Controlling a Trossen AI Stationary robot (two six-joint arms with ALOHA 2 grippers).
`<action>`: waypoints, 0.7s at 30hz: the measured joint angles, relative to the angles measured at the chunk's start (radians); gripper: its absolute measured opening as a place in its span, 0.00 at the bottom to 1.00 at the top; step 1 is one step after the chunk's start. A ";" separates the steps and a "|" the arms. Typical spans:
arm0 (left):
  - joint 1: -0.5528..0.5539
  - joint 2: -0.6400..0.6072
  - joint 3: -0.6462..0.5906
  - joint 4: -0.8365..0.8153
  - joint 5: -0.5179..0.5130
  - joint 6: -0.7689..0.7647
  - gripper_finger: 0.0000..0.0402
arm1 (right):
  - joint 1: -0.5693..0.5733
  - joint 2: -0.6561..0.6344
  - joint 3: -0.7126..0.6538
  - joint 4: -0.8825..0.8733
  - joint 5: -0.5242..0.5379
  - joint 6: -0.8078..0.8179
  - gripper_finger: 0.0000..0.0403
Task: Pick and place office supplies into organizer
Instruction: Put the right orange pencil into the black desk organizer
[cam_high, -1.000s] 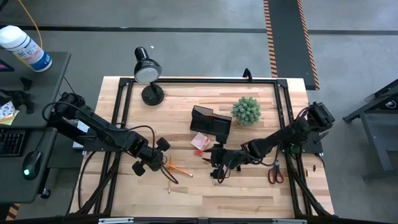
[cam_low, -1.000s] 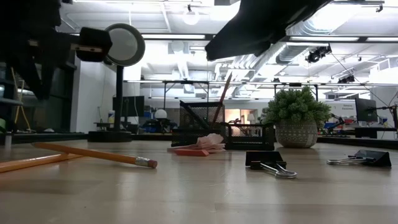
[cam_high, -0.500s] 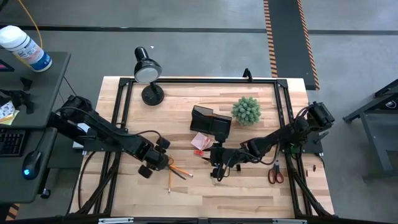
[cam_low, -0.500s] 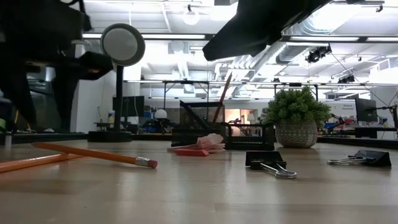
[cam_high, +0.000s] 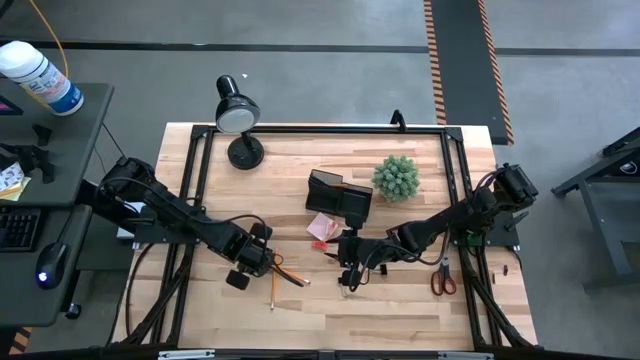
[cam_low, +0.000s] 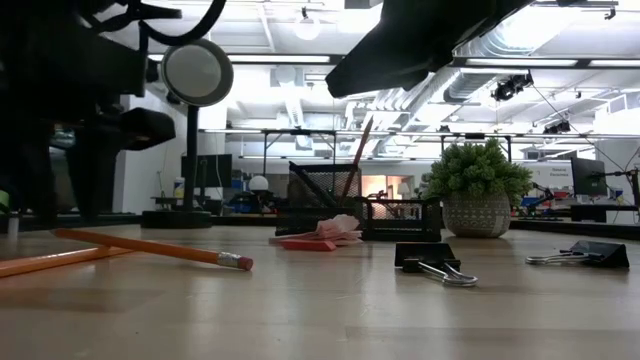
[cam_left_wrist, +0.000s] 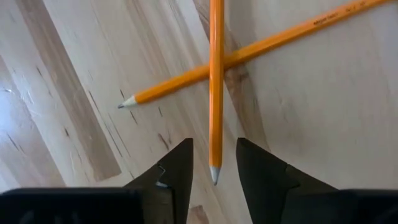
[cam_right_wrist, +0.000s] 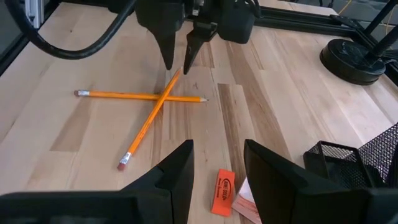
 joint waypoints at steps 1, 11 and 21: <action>0.000 0.000 0.000 0.002 0.000 0.000 0.26 | 0.000 0.000 0.000 0.000 0.000 0.000 0.33; 0.000 0.022 0.000 0.050 0.008 0.026 0.26 | 0.000 0.000 0.000 0.000 -0.014 0.010 0.33; 0.000 0.094 0.001 0.097 0.011 0.054 0.25 | 0.000 0.000 0.000 0.000 -0.018 0.026 0.33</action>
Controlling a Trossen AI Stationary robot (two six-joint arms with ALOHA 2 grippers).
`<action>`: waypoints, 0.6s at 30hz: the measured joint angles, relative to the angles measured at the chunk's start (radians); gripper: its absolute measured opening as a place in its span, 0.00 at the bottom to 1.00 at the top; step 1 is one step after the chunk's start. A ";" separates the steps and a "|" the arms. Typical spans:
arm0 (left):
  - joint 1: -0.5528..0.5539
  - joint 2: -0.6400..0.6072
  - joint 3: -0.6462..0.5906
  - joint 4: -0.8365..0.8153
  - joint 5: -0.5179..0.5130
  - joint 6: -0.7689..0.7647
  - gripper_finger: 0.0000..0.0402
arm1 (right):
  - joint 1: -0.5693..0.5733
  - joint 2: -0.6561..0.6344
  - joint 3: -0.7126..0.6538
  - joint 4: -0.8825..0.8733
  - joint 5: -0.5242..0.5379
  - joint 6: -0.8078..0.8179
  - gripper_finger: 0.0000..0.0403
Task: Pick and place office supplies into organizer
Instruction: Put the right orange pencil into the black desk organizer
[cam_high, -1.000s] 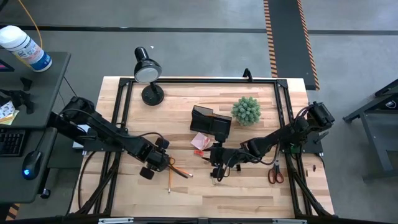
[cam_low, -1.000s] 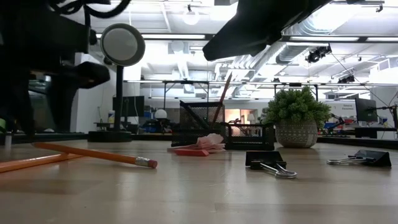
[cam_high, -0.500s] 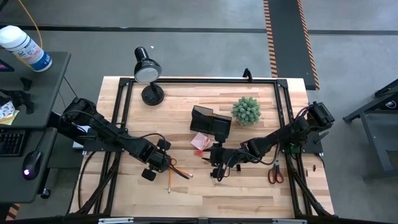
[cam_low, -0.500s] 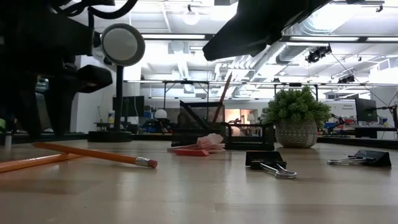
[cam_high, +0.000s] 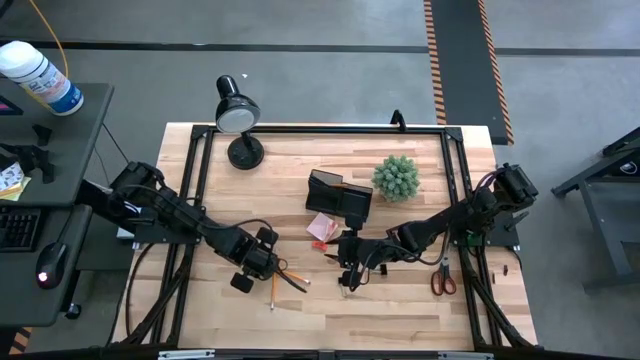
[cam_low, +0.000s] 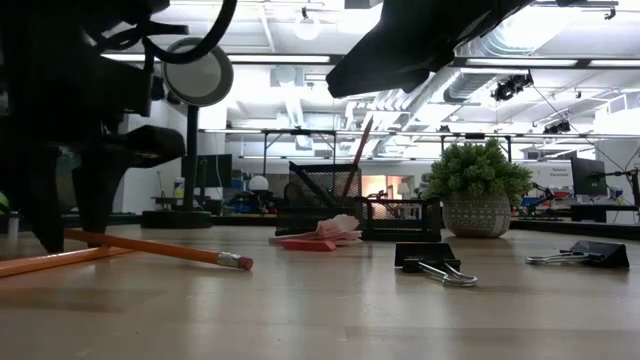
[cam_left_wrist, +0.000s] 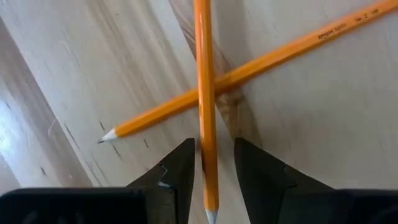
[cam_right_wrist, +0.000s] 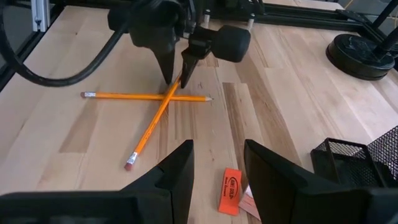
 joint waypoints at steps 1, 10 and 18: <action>0.000 0.000 0.000 -0.001 0.000 0.004 0.25 | 0.000 0.000 0.000 0.000 0.000 0.000 0.33; 0.000 0.001 0.000 -0.001 0.024 0.065 0.10 | 0.000 0.000 0.000 0.000 0.000 0.000 0.33; -0.001 -0.010 0.000 -0.007 0.018 0.105 0.04 | 0.001 0.000 0.000 0.000 0.000 0.000 0.33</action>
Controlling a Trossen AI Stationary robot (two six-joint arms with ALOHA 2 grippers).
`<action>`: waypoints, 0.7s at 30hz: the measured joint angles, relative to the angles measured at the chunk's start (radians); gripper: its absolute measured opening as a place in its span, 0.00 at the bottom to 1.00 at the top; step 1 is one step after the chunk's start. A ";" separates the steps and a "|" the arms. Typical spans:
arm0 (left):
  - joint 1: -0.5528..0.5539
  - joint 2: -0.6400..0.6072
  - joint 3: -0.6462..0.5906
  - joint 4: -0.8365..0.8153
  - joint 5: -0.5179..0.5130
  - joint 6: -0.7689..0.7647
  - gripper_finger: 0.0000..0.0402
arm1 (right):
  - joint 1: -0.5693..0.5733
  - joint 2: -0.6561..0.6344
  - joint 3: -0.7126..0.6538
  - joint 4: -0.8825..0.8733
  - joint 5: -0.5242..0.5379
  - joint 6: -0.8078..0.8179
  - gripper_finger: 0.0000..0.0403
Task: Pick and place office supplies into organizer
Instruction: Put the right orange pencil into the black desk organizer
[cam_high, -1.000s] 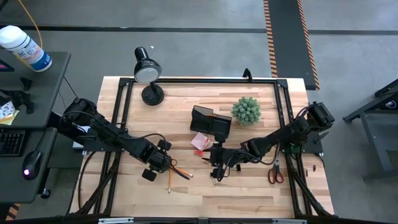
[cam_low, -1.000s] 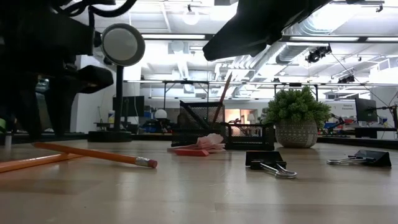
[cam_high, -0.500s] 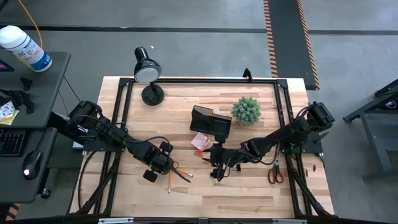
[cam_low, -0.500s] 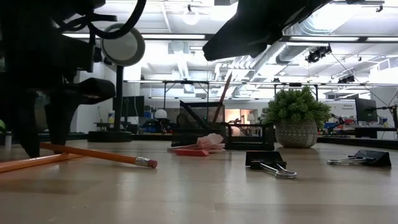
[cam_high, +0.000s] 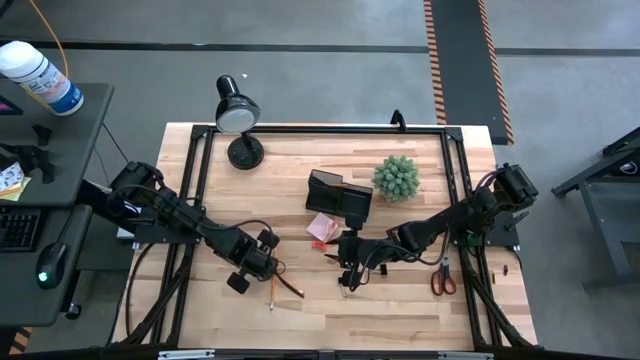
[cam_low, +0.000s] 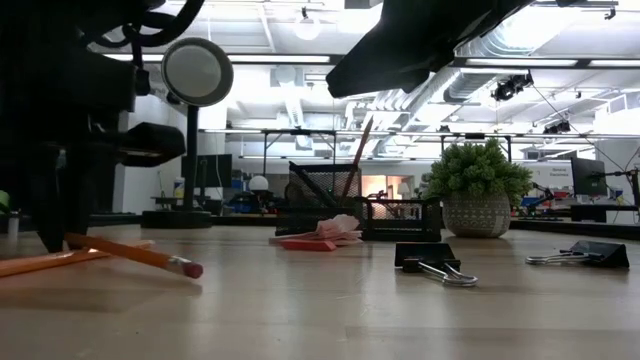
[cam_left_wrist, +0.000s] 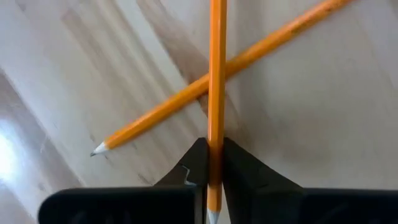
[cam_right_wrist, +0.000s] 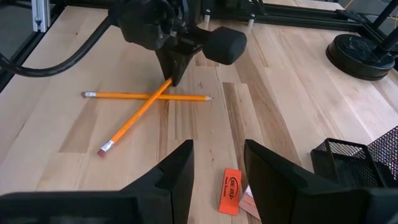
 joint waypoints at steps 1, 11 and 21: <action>0.001 -0.002 0.000 0.000 -0.003 0.005 0.03 | 0.001 0.000 0.000 -0.001 0.000 0.000 0.33; 0.001 -0.074 0.035 -0.126 -0.075 0.009 0.01 | 0.056 0.000 0.000 -0.047 0.055 -0.009 0.33; 0.001 -0.151 0.235 -0.318 -0.266 0.106 0.01 | 0.067 0.000 0.000 -0.057 0.098 -0.021 0.33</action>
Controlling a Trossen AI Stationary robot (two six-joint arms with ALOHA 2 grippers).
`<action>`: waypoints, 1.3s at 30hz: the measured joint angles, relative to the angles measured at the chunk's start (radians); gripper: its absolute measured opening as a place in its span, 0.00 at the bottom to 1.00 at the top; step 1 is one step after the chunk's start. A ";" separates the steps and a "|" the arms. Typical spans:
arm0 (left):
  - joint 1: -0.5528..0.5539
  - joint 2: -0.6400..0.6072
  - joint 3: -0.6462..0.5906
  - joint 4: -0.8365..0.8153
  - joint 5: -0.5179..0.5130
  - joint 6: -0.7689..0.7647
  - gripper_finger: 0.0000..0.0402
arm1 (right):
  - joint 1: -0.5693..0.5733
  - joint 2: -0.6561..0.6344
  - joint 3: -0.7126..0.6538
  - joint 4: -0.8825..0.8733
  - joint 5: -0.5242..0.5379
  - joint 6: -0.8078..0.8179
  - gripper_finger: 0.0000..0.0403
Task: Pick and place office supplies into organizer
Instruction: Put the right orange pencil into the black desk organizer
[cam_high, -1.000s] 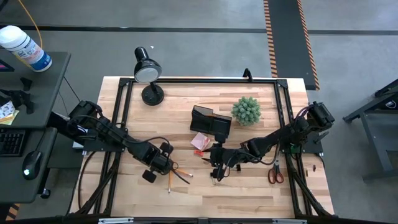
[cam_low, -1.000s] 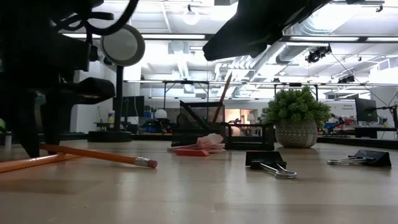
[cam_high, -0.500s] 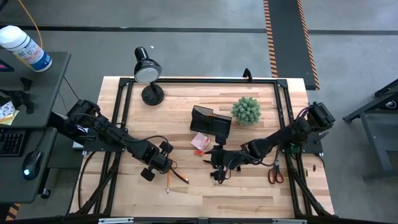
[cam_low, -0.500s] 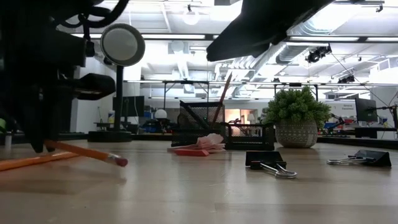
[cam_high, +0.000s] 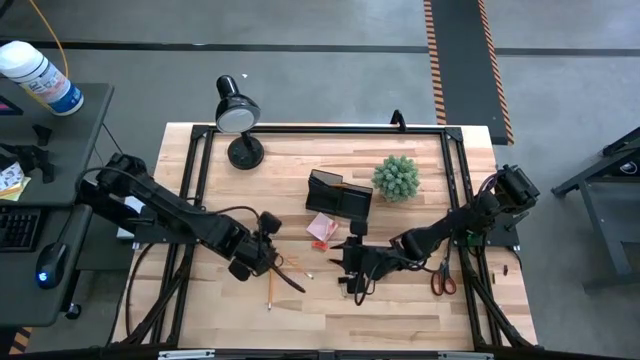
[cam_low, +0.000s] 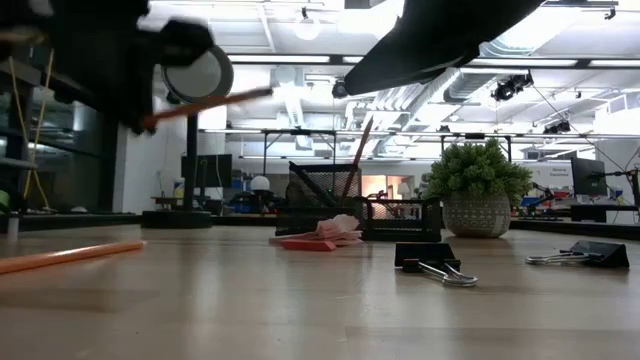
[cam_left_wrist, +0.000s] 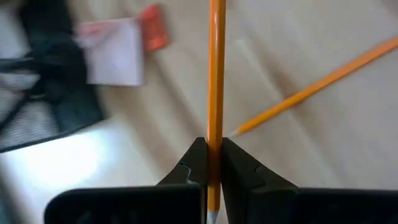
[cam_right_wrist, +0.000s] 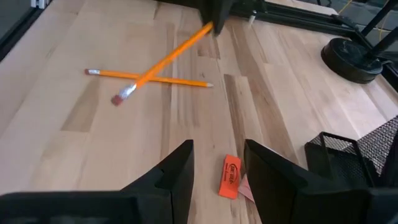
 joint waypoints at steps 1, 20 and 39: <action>0.000 -0.001 0.023 -0.037 -0.040 0.002 0.01 | 0.002 0.000 0.000 -0.006 0.013 0.000 0.33; -0.008 -0.001 0.185 -0.273 -0.544 0.375 0.00 | 0.019 0.000 0.001 -0.004 0.153 -0.019 0.33; -0.312 0.001 0.183 0.072 -1.105 1.450 0.00 | -0.004 -0.010 0.002 0.425 0.169 -0.312 0.33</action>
